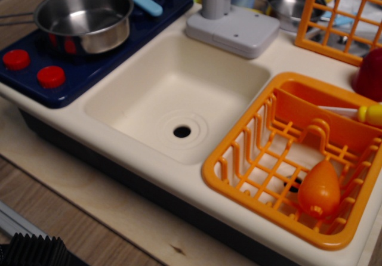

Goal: Put spoon into pan

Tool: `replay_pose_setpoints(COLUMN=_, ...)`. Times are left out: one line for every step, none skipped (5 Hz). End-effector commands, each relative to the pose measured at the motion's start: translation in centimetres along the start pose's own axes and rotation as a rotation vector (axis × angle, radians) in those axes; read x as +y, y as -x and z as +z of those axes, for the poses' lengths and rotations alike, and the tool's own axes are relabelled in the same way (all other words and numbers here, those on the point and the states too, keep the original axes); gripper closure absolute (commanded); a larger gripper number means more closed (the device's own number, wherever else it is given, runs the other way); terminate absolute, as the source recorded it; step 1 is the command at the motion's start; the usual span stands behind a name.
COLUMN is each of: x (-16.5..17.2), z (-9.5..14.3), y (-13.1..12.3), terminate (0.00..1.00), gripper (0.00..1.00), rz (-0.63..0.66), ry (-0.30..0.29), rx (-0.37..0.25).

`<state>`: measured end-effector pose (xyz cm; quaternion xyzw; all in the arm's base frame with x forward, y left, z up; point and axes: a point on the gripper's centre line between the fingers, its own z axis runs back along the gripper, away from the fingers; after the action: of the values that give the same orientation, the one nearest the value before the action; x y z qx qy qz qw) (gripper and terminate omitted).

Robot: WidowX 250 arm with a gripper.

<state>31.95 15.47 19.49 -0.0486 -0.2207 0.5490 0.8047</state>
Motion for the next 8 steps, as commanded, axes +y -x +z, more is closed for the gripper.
replay_pose_setpoints(x=0.0, z=0.0, y=0.0, terminate=0.00, gripper=0.00, rz=0.000, ry=0.000, rx=0.000)
replay_pose_setpoints(x=-0.2, z=-1.0, y=-0.1, terminate=0.00, gripper=0.00, rz=-0.010, ry=-0.020, rx=0.018)
replay_pose_setpoints(x=-0.3, z=-1.8, y=-0.3, terminate=0.00, gripper=0.00, rz=-0.030, ry=-0.023, rx=0.030)
replay_pose_setpoints(x=-0.2, z=-2.7, y=0.0, terminate=0.00, gripper=0.00, rz=-0.033, ry=-0.011, rx=0.036)
replay_pose_setpoints(x=0.0, z=-3.6, y=0.7, terminate=0.00, gripper=0.00, rz=-0.013, ry=0.009, rx=0.027)
replay_pose_setpoints(x=0.2, z=-4.3, y=0.6, terminate=0.00, gripper=0.00, rz=-0.021, ry=0.022, rx=0.039)
replay_pose_setpoints(x=0.4, z=-4.8, y=0.9, terminate=0.00, gripper=0.00, rz=-0.036, ry=0.023, rx=0.053)
replay_pose_setpoints(x=0.3, z=-5.6, y=1.3, terminate=0.00, gripper=0.00, rz=-0.089, ry=0.039, rx=0.091)
